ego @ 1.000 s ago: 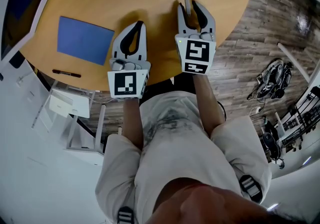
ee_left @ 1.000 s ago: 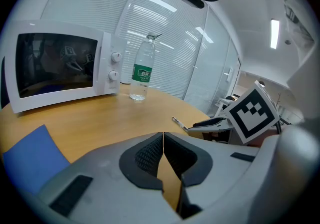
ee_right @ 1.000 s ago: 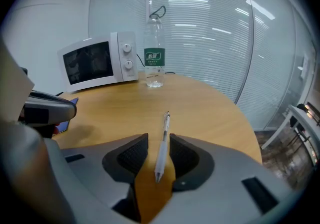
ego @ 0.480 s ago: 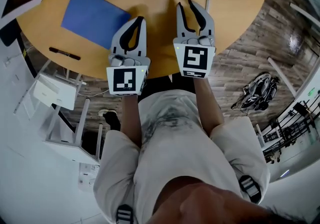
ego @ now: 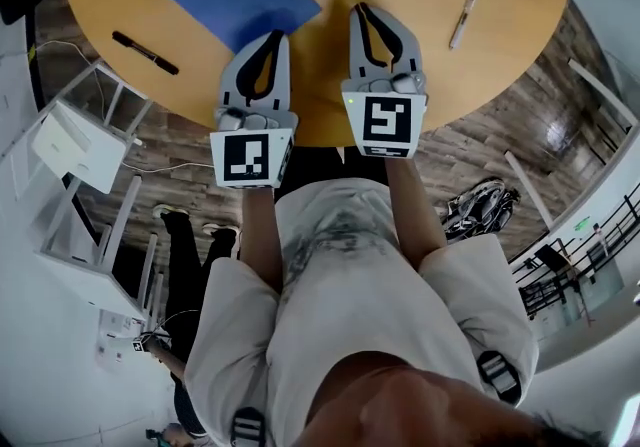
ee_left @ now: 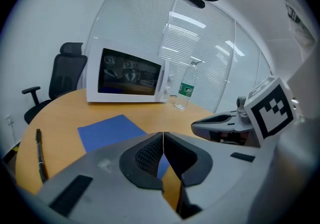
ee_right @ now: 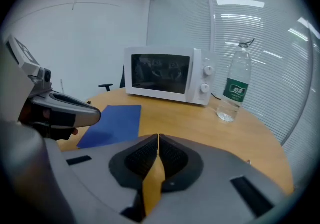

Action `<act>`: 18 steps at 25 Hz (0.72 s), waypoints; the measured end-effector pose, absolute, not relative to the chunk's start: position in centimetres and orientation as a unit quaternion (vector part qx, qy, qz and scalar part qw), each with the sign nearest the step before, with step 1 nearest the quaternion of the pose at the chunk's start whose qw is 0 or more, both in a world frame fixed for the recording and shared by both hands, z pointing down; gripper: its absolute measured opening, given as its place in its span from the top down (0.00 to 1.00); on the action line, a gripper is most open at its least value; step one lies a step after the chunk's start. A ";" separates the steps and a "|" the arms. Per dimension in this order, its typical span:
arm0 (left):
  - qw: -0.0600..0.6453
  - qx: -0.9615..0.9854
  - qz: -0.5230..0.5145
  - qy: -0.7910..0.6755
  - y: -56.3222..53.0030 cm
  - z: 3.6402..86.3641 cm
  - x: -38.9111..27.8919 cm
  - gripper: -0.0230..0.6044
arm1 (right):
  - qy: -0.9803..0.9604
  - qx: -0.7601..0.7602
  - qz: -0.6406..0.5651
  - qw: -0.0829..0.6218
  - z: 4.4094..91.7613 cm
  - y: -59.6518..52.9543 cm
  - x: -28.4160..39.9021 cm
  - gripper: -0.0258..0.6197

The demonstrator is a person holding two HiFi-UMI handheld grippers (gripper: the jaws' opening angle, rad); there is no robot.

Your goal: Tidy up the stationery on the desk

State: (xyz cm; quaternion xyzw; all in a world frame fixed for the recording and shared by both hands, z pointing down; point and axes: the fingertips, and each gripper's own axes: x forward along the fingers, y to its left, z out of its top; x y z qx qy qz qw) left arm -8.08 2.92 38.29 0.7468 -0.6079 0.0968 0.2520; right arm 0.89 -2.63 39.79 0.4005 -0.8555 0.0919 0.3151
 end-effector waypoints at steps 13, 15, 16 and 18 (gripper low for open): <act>0.265 0.666 0.079 -0.693 8.0 39.0 -15.9 0.94 | -0.897 0.285 0.062 0.332 41.1 -0.2 -9.1 0.86; 0.264 0.662 0.079 -0.697 8.7 39.1 -16.4 0.94 | -0.898 0.275 0.061 0.339 41.6 0.2 -9.8 0.86; 0.265 0.658 0.077 -0.701 8.9 39.2 -16.7 0.94 | -0.898 0.270 0.060 0.342 41.9 0.2 -10.1 0.86; 0.268 0.649 0.073 -0.708 9.1 39.4 -17.3 0.94 | -0.898 0.262 0.057 0.349 42.5 0.2 -10.7 0.86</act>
